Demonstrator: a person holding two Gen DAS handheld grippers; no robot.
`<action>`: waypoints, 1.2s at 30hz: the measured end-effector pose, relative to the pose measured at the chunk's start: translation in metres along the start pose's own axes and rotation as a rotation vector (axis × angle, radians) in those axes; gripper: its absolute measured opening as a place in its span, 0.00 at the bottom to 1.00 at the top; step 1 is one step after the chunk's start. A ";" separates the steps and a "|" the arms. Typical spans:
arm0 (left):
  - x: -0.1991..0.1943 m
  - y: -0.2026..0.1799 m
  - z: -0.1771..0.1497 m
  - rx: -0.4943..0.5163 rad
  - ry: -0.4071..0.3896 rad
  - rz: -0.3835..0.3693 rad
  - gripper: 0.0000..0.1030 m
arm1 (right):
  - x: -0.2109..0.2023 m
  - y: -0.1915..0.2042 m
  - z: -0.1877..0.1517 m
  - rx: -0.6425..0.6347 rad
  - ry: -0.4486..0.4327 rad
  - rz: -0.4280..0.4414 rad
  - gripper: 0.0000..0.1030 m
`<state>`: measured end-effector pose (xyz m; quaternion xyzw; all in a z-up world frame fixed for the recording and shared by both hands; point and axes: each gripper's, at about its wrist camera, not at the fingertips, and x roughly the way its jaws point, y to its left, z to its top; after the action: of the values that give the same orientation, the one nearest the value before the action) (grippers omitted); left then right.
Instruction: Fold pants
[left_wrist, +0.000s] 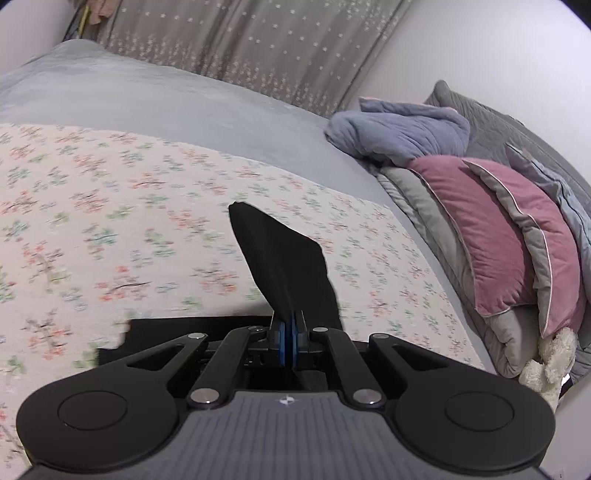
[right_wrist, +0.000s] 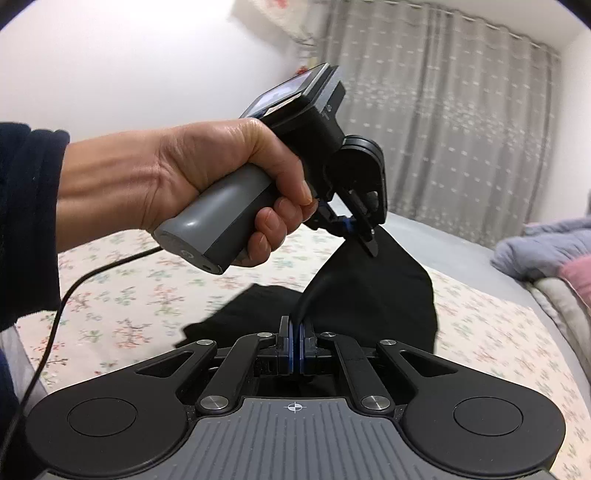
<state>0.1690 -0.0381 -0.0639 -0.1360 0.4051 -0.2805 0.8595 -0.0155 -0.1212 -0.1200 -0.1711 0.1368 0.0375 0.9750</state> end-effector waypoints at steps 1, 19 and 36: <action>-0.002 0.009 -0.003 -0.012 -0.003 -0.008 0.06 | 0.003 0.007 0.000 -0.011 0.005 0.011 0.04; 0.002 0.097 -0.048 -0.108 0.061 0.123 0.07 | 0.043 0.081 -0.010 -0.120 0.146 0.145 0.04; 0.012 0.095 -0.049 -0.046 -0.006 0.180 0.13 | 0.063 0.083 -0.016 -0.047 0.173 0.145 0.05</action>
<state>0.1724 0.0314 -0.1462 -0.1194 0.4194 -0.1922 0.8791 0.0305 -0.0475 -0.1789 -0.1861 0.2315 0.0962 0.9500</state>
